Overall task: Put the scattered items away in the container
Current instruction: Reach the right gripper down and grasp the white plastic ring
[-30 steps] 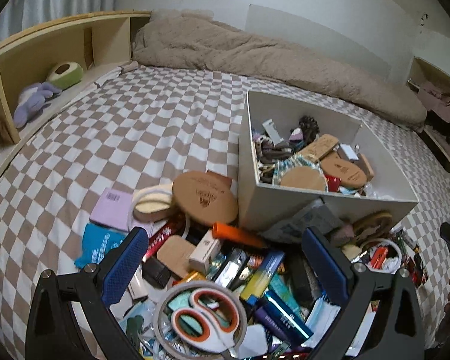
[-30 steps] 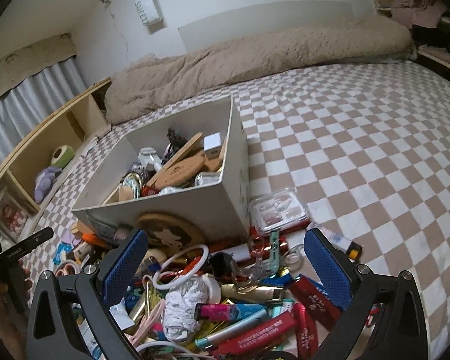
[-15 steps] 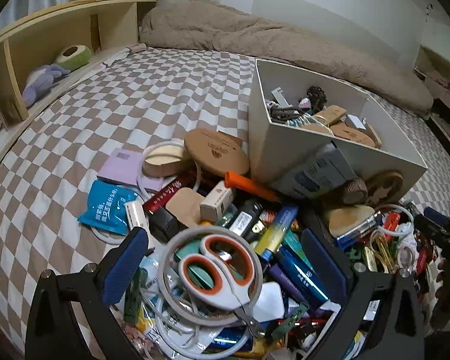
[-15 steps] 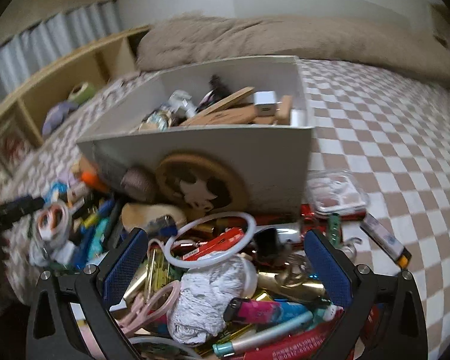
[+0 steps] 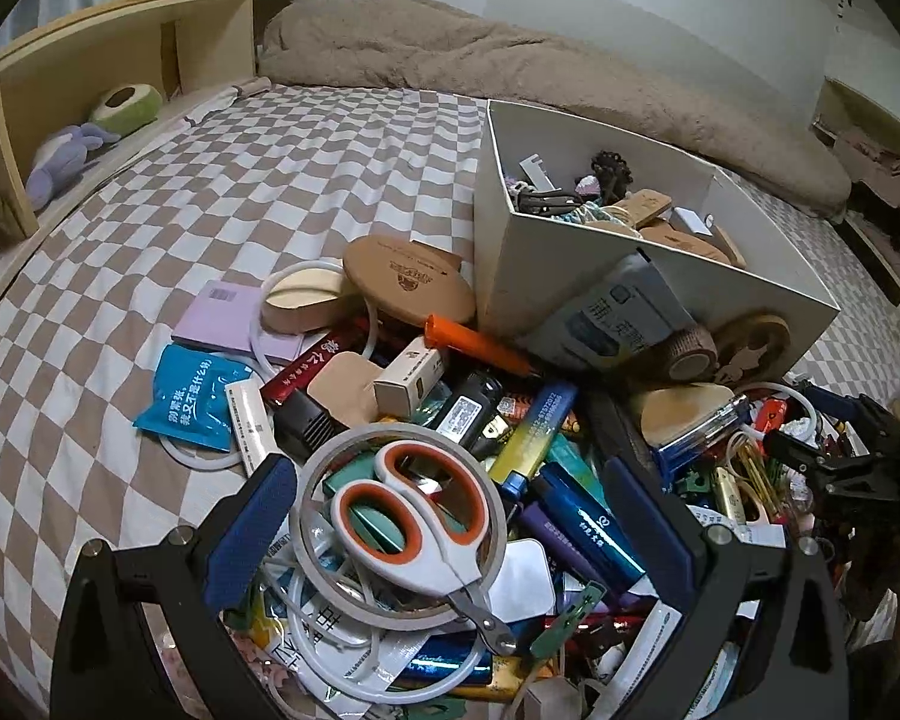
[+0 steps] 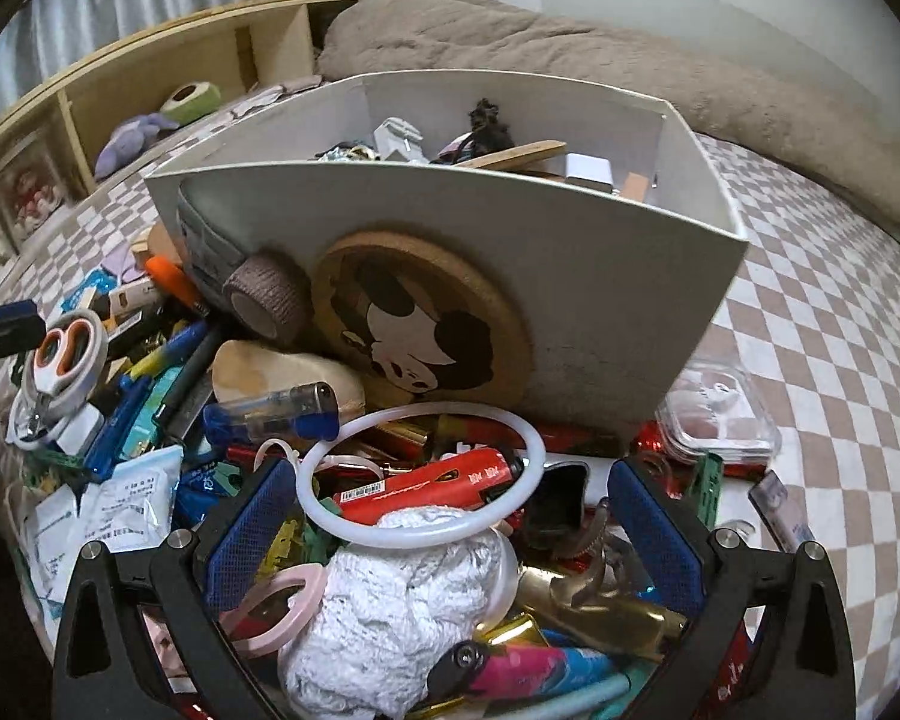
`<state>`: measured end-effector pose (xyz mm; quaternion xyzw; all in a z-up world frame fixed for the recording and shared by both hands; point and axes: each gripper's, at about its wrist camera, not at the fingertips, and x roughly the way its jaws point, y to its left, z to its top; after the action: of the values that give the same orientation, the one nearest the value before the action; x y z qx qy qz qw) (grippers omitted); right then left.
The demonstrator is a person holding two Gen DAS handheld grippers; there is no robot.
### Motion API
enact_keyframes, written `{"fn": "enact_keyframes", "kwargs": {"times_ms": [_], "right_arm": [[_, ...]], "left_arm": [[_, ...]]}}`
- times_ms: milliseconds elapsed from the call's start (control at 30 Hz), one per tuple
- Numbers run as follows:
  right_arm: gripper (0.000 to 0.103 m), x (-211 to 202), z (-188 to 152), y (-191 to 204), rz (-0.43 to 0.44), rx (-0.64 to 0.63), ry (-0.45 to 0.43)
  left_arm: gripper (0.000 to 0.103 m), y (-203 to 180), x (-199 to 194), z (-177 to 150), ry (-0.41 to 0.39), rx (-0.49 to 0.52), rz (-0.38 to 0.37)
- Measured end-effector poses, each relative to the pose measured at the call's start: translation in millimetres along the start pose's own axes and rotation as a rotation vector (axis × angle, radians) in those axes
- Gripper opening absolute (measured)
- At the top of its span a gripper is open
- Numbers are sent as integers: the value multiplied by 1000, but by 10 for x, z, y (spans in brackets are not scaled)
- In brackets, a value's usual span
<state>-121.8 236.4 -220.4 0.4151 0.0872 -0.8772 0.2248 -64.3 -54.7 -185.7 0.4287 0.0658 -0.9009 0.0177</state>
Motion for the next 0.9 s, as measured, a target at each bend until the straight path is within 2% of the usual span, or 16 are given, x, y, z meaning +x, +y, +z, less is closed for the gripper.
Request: {"fn": "enact_keyframes", "kwargs": {"times_ms": [133,300,500,633,767,900], "right_arm": [[103,59,-11,6,25,-20,7],[103,107,-15,-105,58,36,33],[103,67,-10,-78,40,64,27],[97,44,24,-91,47,97,9],[85,-32,53,-88,52,105,-16],[85,-38,41,-99,57,115,1]], "left_arm": [[103,17,6,-4,4,-8,-3],[103,61,39,-15,22,-28,-6],[103,145,116,-35,54,-69,27],[103,175,181,-52,79,-85,28],[103,154,187,-63,78,-75,42],[103,135,201,-76,79,-63,56]]}}
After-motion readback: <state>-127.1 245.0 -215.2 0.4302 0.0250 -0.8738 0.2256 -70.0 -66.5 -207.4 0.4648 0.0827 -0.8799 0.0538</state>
